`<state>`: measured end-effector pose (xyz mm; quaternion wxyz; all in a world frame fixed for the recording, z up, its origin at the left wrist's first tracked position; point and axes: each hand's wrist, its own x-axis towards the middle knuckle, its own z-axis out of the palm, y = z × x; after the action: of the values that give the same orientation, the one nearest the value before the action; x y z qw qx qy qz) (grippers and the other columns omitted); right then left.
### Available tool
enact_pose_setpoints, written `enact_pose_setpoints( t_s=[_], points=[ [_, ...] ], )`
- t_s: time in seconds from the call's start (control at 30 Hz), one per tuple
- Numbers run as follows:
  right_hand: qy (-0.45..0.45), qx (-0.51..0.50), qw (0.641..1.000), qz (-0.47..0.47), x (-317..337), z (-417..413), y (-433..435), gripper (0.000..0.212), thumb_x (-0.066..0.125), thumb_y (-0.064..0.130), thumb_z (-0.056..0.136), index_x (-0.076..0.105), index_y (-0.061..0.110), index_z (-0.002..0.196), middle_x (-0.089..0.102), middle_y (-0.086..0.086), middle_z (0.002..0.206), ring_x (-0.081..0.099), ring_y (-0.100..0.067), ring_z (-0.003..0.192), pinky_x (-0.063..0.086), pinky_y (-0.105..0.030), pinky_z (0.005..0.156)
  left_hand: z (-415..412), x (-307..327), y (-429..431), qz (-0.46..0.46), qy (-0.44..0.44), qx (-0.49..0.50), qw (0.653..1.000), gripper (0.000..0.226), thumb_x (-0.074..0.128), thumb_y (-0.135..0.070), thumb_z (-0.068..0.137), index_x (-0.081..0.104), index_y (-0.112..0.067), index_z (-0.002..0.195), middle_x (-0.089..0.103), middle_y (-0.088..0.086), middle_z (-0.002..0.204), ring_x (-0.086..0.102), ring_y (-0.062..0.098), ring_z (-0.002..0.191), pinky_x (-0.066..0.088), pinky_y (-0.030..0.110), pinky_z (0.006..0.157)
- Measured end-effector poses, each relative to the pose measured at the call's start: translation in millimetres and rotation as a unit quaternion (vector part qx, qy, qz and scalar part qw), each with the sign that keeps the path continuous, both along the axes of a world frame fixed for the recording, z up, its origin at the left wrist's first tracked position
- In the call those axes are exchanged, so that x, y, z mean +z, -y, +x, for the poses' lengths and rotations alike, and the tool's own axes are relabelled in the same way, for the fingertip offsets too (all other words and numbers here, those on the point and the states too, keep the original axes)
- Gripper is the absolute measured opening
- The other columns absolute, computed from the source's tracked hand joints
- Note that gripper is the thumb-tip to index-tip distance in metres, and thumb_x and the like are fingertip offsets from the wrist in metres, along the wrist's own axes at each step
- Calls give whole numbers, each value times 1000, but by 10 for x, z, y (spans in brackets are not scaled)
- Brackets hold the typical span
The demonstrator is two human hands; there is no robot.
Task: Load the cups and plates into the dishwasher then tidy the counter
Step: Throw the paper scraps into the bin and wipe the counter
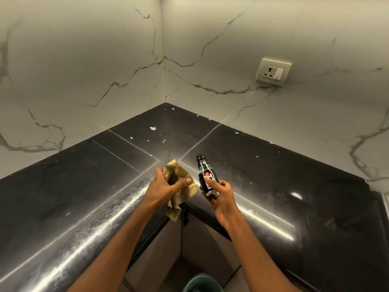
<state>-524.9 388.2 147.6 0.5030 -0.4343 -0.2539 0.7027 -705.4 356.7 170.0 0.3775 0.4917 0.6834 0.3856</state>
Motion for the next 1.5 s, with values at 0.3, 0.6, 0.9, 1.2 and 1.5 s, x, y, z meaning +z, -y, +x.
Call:
enact_pose_setpoints(
  t_s=[0.3, 0.6, 0.9, 1.2, 1.5],
  points=[
    [-31, -16, 999, 14, -107, -33, 728, 57, 77, 20, 71, 56, 0, 121, 67, -19, 109, 66, -25, 91, 54, -31, 79, -88, -75, 623, 35, 13, 53, 998, 34, 78, -29, 72, 59, -28, 100, 69, -3, 92, 68, 15, 85, 57, 44, 78],
    [7, -32, 999, -11, -296, 48, 1461, 45, 69, 24, 81, 57, 4, 119, 63, -17, 108, 61, -21, 87, 51, -29, 68, -67, -332, 1184, 23, 45, 66, 997, 34, 73, -41, 66, 58, -29, 95, 70, -4, 90, 68, 14, 85, 55, 47, 81],
    [51, -61, 991, -105, -1081, 407, 1883, 55, 71, 12, 79, 50, -2, 127, 63, -19, 112, 64, -23, 86, 55, -26, 63, 427, -1183, 1436, -80, 16, 8, 997, 33, 64, -42, 87, 49, -22, 109, 60, -4, 105, 59, 16, 97, 49, 39, 87],
    [185, -27, 956, -226, -2807, 916, 2172, 35, 70, 29, 83, 65, 9, 112, 71, -8, 95, 63, -18, 84, 51, -34, 77, 856, -3196, 1576, -269, 2, 25, 963, 41, 52, -30, 92, 41, -15, 128, 59, 15, 123, 60, 38, 106, 50, 47, 91],
    [309, 42, 908, -279, -4884, 1114, 1981, 45, 74, 36, 82, 59, 8, 113, 69, -12, 91, 63, -17, 68, 53, -30, 64, 1220, -5360, 1497, -290, 6, 51, 955, 54, 66, -24, 79, 44, -9, 126, 60, 14, 120, 58, 33, 110, 44, 31, 82]
  ],
)
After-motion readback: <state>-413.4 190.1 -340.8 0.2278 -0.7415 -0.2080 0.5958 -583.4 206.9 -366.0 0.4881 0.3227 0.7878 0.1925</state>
